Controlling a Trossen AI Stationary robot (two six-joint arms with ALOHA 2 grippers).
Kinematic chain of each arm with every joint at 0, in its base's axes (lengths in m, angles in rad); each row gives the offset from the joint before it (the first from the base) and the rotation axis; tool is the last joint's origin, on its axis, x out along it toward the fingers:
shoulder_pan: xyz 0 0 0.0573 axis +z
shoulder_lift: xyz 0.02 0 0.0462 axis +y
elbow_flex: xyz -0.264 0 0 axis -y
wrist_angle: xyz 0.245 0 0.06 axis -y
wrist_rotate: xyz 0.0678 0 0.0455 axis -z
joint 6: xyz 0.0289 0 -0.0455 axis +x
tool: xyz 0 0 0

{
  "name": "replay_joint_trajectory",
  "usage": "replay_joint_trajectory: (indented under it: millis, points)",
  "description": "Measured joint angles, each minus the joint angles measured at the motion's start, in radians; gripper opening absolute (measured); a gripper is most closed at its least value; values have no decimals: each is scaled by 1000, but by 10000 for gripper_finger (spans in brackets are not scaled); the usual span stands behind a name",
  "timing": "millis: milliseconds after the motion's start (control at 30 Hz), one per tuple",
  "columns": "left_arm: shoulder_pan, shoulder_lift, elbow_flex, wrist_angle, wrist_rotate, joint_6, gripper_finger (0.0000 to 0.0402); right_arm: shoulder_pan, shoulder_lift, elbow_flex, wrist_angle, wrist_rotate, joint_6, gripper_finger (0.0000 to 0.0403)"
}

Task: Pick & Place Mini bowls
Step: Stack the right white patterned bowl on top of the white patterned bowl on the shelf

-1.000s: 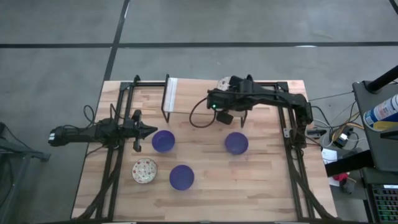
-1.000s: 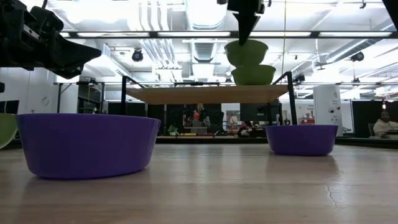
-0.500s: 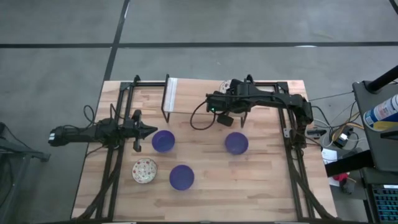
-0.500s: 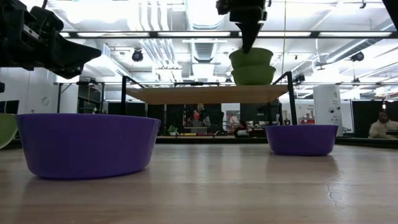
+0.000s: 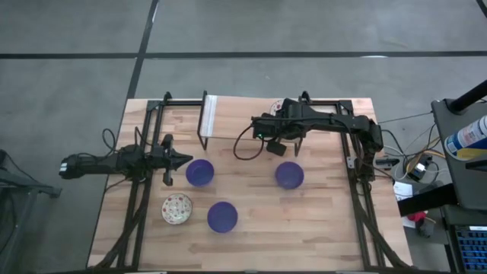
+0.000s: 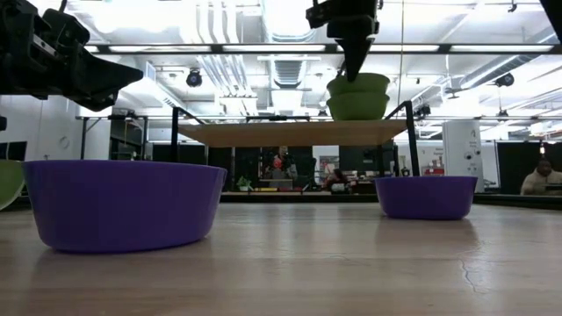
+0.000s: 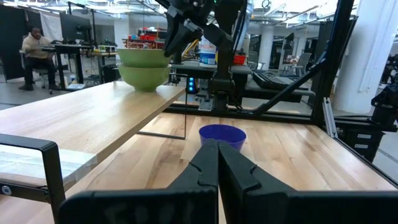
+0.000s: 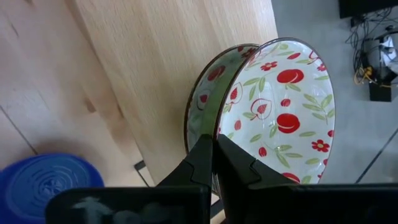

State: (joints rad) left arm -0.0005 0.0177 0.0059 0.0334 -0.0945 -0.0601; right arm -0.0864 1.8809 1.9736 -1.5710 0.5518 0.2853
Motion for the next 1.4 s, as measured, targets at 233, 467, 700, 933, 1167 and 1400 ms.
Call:
replay_joint_trajectory:
  millis: [233, 467, 700, 933, 1167, 1400]
  points:
    - [0, 0, 0, 0, 0, 0, 0, -2, 0, 0, 6, -5, 4, 8]
    - [0, 0, 0, 0, 0, 0, 0, -2, 0, -6, 16, -26, 4, 8]
    - [0, 0, 0, 0, 0, 0, 0, -2, 0, -44, 36, -28, 0, 8]
    - [0, 0, 0, 0, 0, 0, 0, -2, 0, -71, 37, -26, 0, 8]
    - [0, 0, 0, 0, 0, 0, 0, -2, 0, -55, 39, -29, 0, 8]
    - [0, 0, 0, 0, 0, 0, 0, -2, 0, -66, 37, -34, 3, 9]
